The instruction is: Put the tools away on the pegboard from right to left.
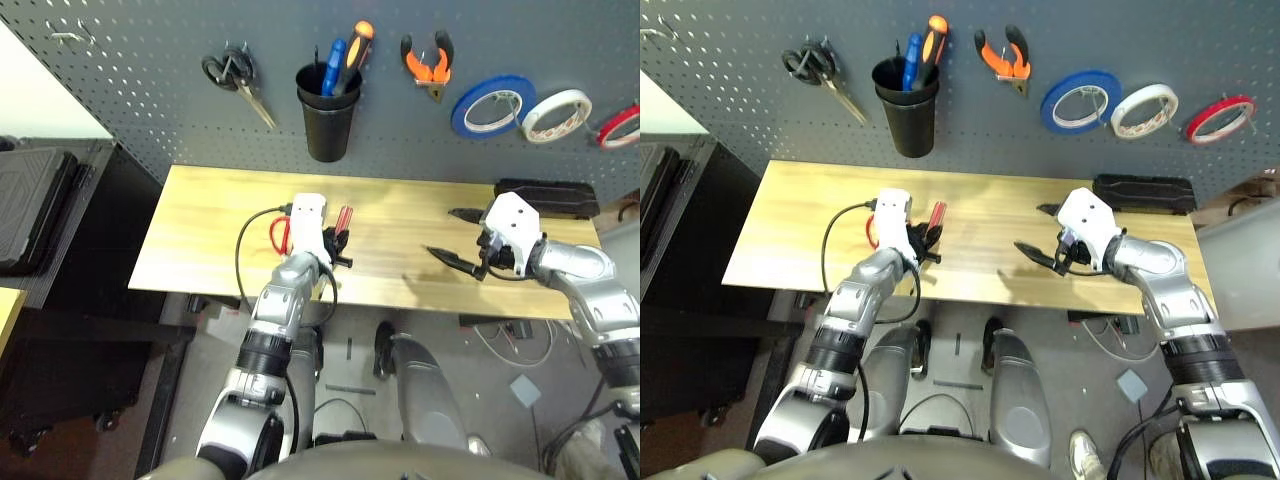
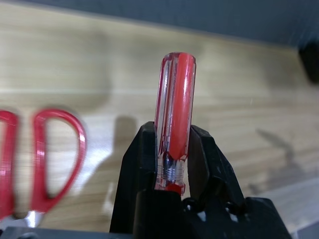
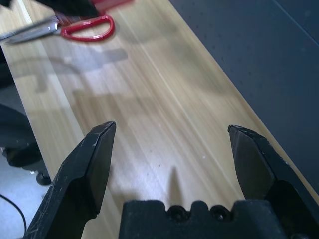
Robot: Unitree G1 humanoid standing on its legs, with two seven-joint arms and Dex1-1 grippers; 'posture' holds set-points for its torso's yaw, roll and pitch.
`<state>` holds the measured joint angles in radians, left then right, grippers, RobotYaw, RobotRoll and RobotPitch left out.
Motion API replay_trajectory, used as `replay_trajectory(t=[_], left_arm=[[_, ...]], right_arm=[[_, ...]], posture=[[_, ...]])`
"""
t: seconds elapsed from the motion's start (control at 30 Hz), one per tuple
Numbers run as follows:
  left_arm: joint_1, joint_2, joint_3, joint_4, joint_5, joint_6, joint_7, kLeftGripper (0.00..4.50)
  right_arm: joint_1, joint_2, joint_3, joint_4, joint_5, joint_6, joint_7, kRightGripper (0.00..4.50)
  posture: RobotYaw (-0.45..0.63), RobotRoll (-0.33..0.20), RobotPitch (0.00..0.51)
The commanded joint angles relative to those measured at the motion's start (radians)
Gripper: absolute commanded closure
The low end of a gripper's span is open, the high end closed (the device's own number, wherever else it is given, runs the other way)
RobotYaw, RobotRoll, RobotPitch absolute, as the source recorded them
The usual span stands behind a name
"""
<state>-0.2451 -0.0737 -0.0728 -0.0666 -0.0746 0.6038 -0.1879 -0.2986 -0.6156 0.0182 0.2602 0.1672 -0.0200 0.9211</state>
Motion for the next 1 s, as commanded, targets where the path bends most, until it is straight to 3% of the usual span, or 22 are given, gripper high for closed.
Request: replay_trajectory(t=[0.03, 0.33, 0.47, 0.7, 1.0], left_arm=[[0.076, -0.007, 0.014, -0.162, -0.042, 0.055, 0.020, 3.61], [0.161, -0.012, 0.054, -0.383, -0.127, 0.007, 0.036, 3.61], [0.132, -0.003, 0.092, -0.493, -0.194, 0.006, 0.035, 3.61], [-0.023, 0.039, 0.153, -0.578, -0.302, 0.052, 0.045, 3.61], [-0.264, 0.124, 0.238, -0.571, -0.403, 0.114, 0.091, 3.61]], right_arm=[[-0.018, 0.005, -0.024, 0.091, 0.021, -0.065, 0.033, 0.00], [-0.109, 0.029, -0.078, 0.294, 0.098, -0.184, 0.127, 0.00], [-0.145, 0.039, -0.130, 0.336, 0.164, -0.197, 0.179, 0.00], [-0.161, 0.027, -0.189, 0.296, 0.267, -0.162, 0.299, 0.00], [-0.186, -0.008, -0.261, 0.123, 0.414, 0.052, 0.323, 0.00]], posture=[[0.27, 0.000, 0.280], [0.34, 0.000, 0.258], [0.34, 0.000, 0.247], [0.34, 0.000, 0.236], [0.29, 0.000, 0.231]])
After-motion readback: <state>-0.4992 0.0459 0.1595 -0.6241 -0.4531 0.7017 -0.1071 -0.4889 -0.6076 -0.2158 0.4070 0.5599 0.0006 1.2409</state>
